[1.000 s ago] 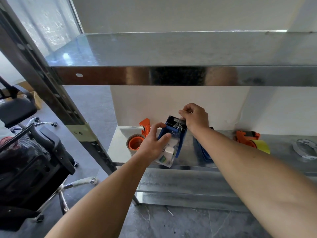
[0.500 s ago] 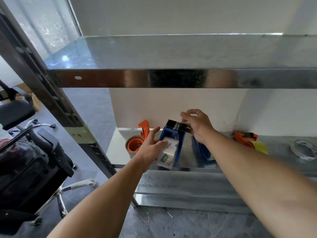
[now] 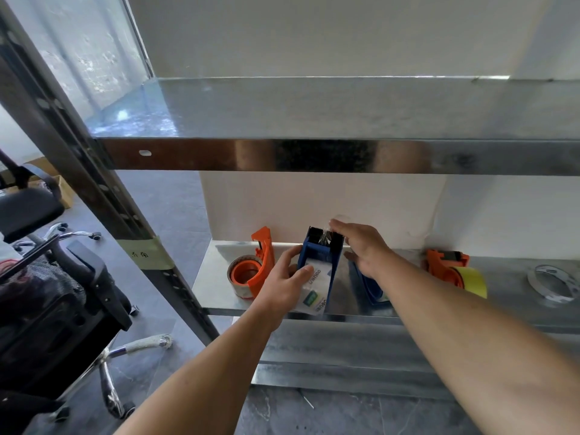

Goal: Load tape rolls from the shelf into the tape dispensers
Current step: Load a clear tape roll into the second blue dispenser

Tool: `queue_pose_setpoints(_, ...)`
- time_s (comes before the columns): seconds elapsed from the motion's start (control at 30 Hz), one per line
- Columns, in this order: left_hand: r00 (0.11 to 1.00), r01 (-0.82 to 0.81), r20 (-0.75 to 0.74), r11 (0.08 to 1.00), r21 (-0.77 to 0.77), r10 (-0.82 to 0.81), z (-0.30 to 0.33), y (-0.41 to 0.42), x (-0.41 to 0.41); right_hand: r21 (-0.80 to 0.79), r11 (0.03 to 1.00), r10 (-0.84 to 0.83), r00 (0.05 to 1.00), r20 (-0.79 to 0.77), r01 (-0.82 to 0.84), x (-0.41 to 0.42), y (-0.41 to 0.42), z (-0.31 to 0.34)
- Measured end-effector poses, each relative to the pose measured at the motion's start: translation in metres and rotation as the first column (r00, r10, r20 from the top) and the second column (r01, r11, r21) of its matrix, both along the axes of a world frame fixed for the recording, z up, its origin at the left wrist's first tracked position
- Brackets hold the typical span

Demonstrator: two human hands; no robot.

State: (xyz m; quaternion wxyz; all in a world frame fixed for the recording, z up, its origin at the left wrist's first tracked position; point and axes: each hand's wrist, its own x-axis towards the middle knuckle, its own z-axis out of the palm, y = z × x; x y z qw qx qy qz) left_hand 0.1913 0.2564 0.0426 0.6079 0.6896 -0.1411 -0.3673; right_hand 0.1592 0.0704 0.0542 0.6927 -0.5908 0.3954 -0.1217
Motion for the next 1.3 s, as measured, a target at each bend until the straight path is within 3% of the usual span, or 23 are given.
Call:
queue_pose_setpoints(0.3, 1.0, 0.016, -0.017, 1.0, -0.003, -0.016, -0.001, 0.001, 0.0, -0.107, 0.989, 0.11, 0.99, 0.085, -0.101, 0.0, -0.001, 0.012)
queue_pose_setpoints(0.6, 0.983, 0.183, -0.011, 0.982, 0.049, -0.183, 0.009, 0.003, -0.003, -0.397, 0.916, 0.042, 0.998, -0.054, -0.06, 0.006, -0.013, 0.02)
queue_pose_setpoints(0.8, 0.981, 0.184, -0.056, 0.982, -0.038, -0.186, 0.015, 0.002, 0.003, -0.546, 0.837, -0.001, 0.998, -0.059, -0.031, 0.009, -0.012, 0.03)
queue_pose_setpoints(1.03, 0.984, 0.179, -0.011, 0.981, -0.077, -0.18, 0.016, 0.003, 0.0, -0.507, 0.858, -0.136, 0.989, -0.057, 0.089, 0.014, -0.015, 0.028)
queue_pose_setpoints(1.3, 0.994, 0.107, -0.012, 0.994, -0.032, -0.107, 0.012, 0.001, 0.007, -0.468, 0.882, -0.11, 0.989, -0.094, 0.053, 0.019, -0.006, 0.026)
